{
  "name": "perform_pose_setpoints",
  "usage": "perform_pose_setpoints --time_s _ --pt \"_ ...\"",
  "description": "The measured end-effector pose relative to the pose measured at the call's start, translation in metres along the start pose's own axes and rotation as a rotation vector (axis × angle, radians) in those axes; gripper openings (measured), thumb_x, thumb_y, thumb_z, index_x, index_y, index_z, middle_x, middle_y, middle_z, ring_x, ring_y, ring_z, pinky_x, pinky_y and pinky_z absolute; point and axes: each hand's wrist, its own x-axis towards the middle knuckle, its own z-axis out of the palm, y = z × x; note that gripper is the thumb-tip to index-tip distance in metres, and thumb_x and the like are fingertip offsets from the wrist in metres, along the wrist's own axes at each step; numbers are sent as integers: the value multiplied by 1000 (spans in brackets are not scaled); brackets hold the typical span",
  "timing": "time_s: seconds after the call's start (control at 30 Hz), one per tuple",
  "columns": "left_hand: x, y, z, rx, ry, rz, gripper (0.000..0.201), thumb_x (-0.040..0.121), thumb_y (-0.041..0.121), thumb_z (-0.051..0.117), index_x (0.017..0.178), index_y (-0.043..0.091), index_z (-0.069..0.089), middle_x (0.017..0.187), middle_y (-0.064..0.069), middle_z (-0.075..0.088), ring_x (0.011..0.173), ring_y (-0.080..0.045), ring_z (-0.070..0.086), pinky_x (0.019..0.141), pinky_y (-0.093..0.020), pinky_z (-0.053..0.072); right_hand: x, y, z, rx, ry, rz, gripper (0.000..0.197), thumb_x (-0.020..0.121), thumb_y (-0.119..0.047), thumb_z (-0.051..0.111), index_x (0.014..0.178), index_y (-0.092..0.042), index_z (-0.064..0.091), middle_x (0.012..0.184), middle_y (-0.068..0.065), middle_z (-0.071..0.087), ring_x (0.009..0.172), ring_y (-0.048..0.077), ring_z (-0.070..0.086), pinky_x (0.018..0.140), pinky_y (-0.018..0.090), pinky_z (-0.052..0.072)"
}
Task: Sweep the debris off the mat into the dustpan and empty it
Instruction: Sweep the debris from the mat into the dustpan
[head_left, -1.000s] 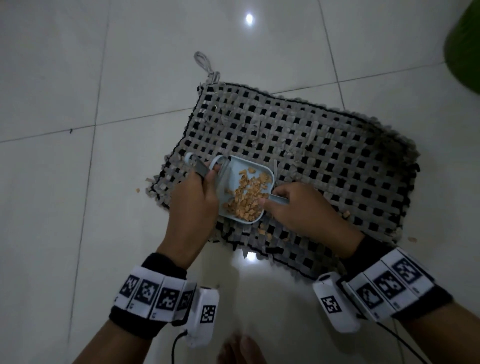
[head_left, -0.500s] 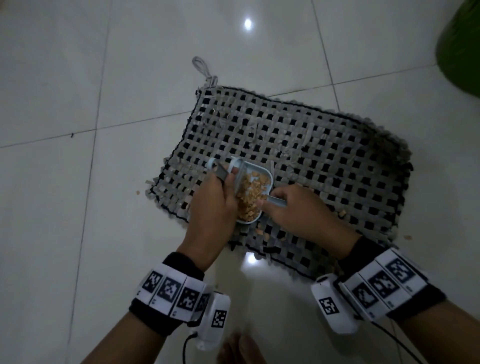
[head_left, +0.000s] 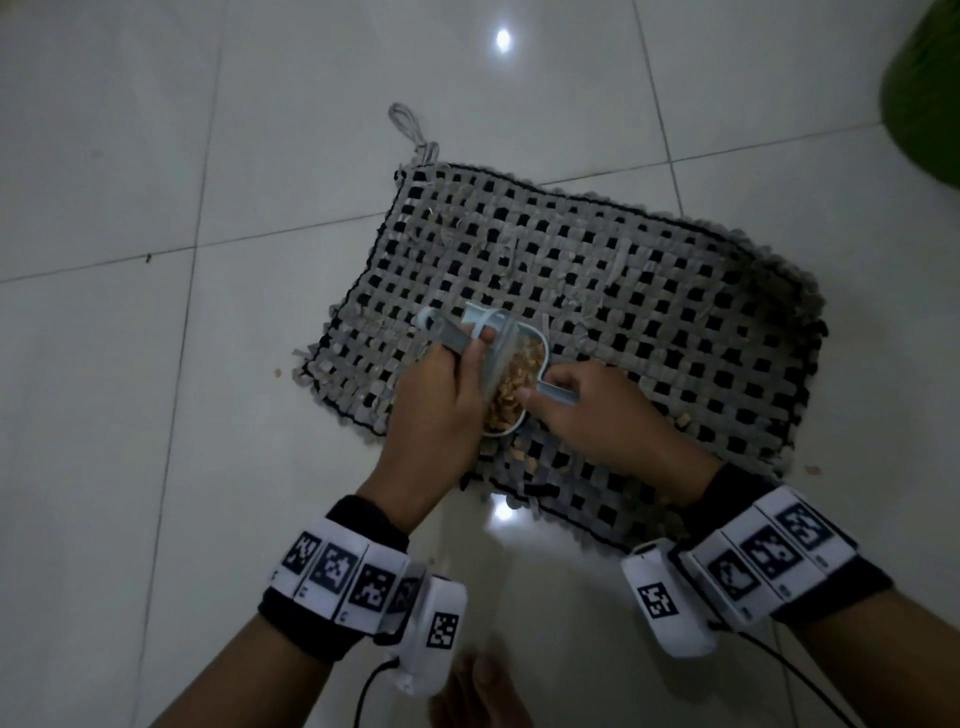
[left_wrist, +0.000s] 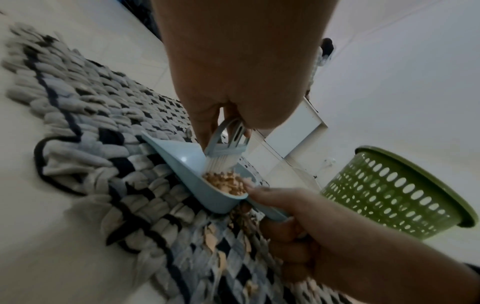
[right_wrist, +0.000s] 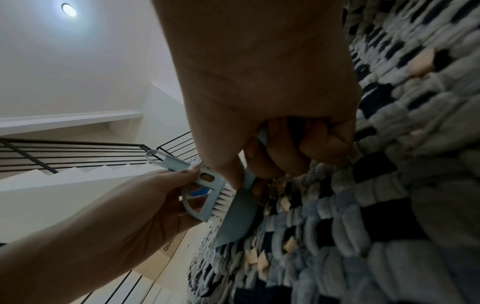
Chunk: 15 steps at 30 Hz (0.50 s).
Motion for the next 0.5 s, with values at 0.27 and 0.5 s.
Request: perform_pose_setpoints --time_s 0.27,0.5 --pt "-14 14 -11 -430 37 -207 32 109 32 39 115 20 68 99 -7 75 94 -19 73 81 -47 60 -32 22 -31 90 25 -17 25 92 -51 63 95 -29 75 74 -8 73 55 6 64 50 27 47" --pt "-36 26 -2 -575 -45 -253 32 109 18 36 119 12 66 105 -1 75 100 -16 71 83 -36 58 -65 46 -56 124 4 -6 25 89 -49 64 85 -28 75 72 -13 72 57 5 65 52 29 50"
